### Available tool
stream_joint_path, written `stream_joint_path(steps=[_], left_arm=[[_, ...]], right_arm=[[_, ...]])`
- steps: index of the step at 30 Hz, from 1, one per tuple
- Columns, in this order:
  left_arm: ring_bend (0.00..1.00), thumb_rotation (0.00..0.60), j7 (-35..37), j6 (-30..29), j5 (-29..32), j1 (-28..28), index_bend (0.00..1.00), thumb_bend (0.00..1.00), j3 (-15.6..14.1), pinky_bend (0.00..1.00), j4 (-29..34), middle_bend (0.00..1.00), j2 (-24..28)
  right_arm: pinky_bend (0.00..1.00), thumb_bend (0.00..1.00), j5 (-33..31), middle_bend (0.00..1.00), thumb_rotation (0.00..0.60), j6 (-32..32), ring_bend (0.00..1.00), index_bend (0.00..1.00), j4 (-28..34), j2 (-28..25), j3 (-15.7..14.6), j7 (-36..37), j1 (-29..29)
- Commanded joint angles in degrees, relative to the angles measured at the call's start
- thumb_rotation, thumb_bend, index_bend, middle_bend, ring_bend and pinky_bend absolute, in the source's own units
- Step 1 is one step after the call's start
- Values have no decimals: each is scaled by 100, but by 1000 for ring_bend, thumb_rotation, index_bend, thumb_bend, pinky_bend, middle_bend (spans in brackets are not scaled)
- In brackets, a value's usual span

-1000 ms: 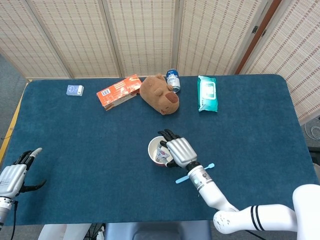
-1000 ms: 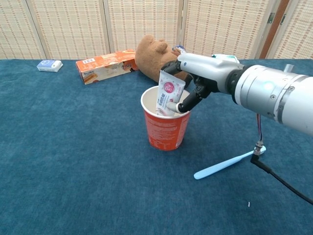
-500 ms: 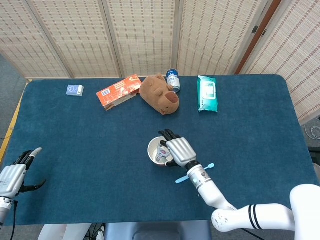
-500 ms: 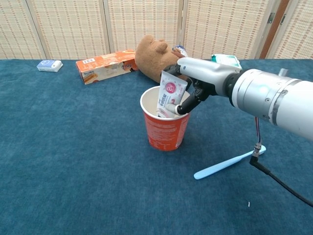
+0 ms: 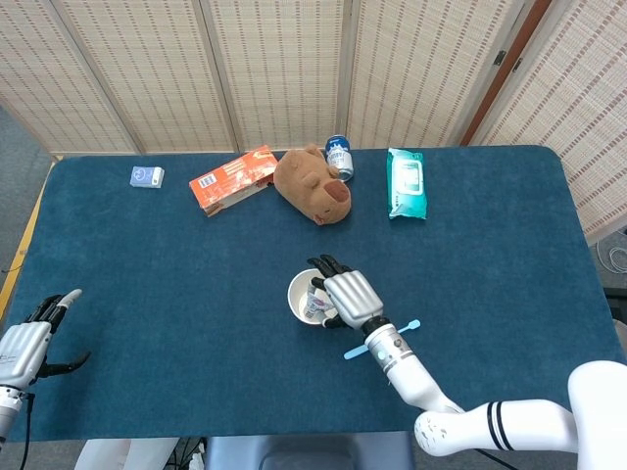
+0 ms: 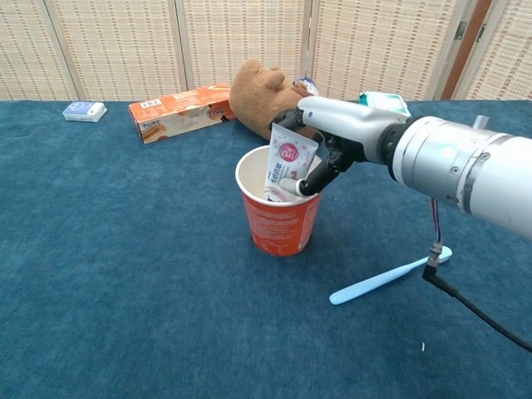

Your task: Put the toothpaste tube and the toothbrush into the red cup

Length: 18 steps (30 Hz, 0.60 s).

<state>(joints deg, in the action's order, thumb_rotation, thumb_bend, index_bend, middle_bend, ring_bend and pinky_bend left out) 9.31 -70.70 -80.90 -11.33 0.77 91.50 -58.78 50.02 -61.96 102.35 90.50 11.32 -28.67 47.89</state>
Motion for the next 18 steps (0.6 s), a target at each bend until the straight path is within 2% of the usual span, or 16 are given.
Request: stream_joint_path(steps=[1, 8, 18], left_arm=[[88, 600, -4, -3, -4, 1, 21, 219, -1, 255, 1, 137, 0], [89, 600, -10, 4, -4, -2, 21, 220, -3, 255, -1, 139, -3], [88, 600, -33, 3, -12, -1, 21, 220, -10, 255, 4, 140, -7]], right_arm=[[261, 285, 6, 131, 600, 3, 0, 646, 9, -10, 0, 7, -5], [260, 277, 37, 131, 600, -9, 0, 642, 28, -46, 13, 41, -28], [251, 256, 28, 124, 600, 20, 0, 551, 71, -123, -7, 26, -42]])
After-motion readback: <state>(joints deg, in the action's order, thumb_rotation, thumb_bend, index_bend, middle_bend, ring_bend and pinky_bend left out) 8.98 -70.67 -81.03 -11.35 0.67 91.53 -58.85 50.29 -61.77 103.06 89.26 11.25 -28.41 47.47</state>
